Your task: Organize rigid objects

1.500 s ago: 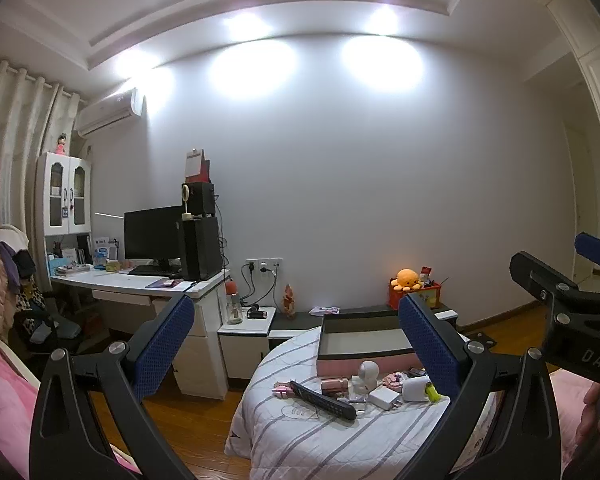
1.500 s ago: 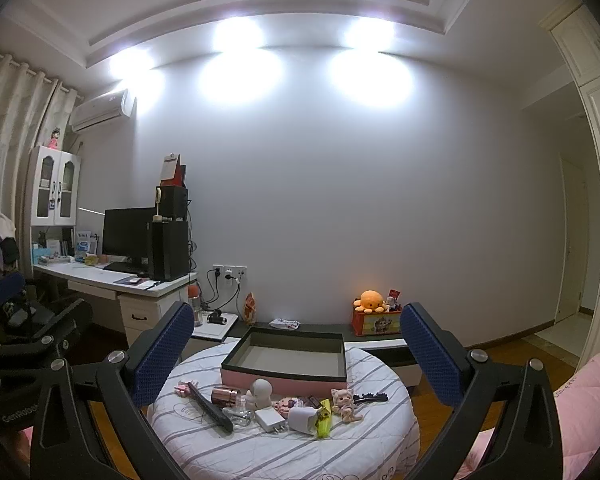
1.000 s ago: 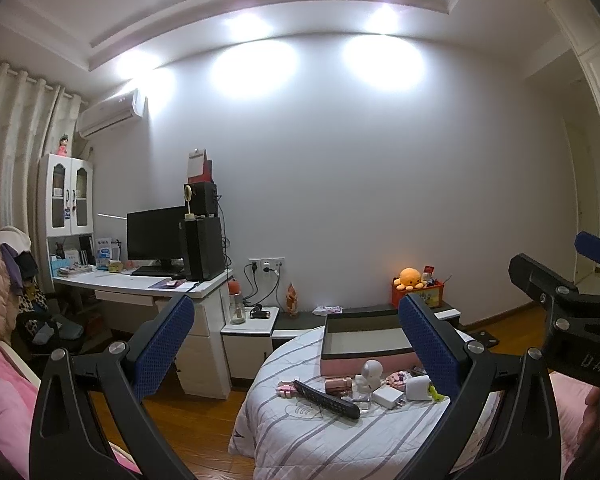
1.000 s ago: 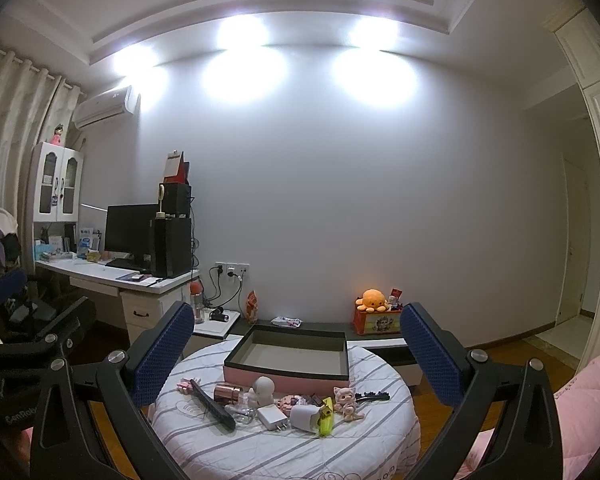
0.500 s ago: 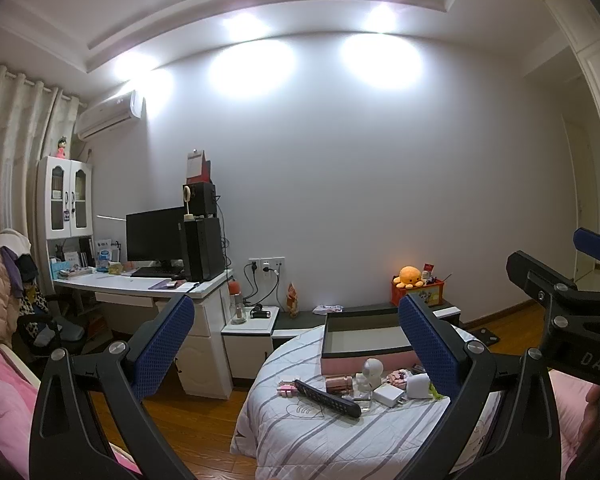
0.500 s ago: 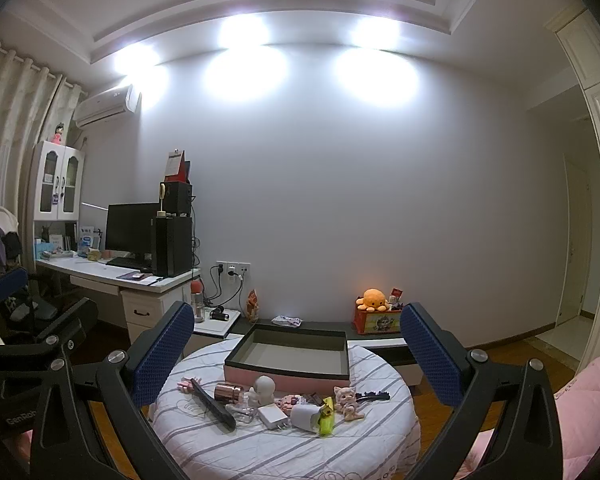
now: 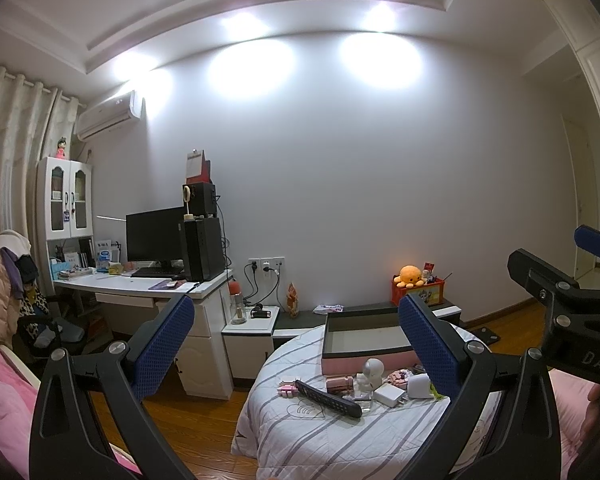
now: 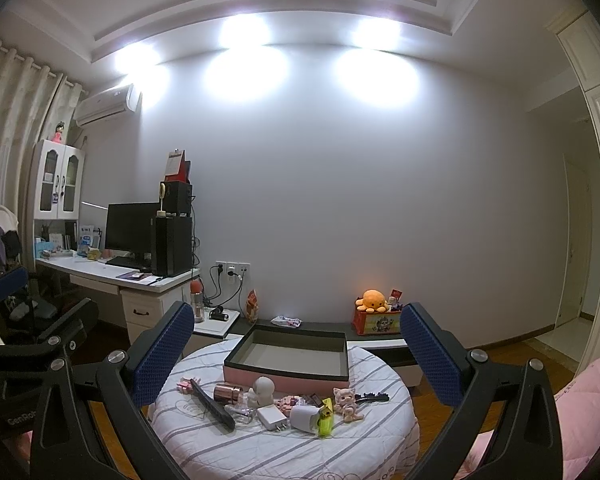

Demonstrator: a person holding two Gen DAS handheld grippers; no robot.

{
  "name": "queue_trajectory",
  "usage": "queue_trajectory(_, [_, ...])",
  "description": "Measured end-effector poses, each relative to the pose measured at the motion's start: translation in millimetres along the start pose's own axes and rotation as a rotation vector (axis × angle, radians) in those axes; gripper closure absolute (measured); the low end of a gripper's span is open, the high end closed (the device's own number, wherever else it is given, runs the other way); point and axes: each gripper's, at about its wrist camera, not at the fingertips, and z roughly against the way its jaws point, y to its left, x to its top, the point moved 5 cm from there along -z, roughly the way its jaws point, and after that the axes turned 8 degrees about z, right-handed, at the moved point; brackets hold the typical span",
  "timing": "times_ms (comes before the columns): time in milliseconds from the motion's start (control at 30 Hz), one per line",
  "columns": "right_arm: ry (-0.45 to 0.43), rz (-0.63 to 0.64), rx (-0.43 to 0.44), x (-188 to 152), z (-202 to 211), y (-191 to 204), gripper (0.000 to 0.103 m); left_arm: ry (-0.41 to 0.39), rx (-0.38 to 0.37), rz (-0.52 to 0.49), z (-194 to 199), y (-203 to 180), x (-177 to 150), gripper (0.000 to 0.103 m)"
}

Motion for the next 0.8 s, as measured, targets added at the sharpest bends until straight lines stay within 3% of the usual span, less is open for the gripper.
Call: queue_trajectory(800, [0.010, 0.011, -0.011, -5, -7, -1, 0.000, 0.020, -0.001, 0.003, -14, 0, -2, 0.000])
